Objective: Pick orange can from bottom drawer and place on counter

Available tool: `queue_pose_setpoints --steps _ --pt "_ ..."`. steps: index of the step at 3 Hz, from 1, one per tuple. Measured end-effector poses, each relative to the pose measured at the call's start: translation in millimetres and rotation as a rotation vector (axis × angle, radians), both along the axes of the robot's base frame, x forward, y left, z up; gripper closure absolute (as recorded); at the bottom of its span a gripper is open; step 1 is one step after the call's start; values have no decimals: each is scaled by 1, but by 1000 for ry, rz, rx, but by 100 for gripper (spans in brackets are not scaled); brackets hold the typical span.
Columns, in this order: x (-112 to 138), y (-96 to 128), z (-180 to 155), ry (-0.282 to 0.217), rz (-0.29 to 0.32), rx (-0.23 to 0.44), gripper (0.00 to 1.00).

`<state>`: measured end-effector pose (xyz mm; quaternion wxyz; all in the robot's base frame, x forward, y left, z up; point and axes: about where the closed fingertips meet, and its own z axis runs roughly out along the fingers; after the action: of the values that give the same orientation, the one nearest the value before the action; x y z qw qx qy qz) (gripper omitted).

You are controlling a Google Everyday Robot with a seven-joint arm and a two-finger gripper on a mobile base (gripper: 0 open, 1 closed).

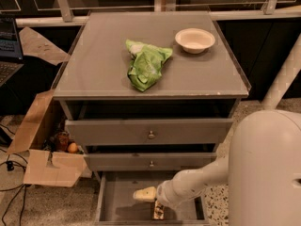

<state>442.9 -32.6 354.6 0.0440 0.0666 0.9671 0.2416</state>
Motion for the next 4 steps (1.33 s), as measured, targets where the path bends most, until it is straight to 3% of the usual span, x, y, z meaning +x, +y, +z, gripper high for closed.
queue_pose_setpoints --steps 1,3,4 --pt "5 1 -26 -8 -35 14 0" --pt "15 -22 -125 76 -122 -4 0" --pt "19 -32 -152 104 -147 -19 0"
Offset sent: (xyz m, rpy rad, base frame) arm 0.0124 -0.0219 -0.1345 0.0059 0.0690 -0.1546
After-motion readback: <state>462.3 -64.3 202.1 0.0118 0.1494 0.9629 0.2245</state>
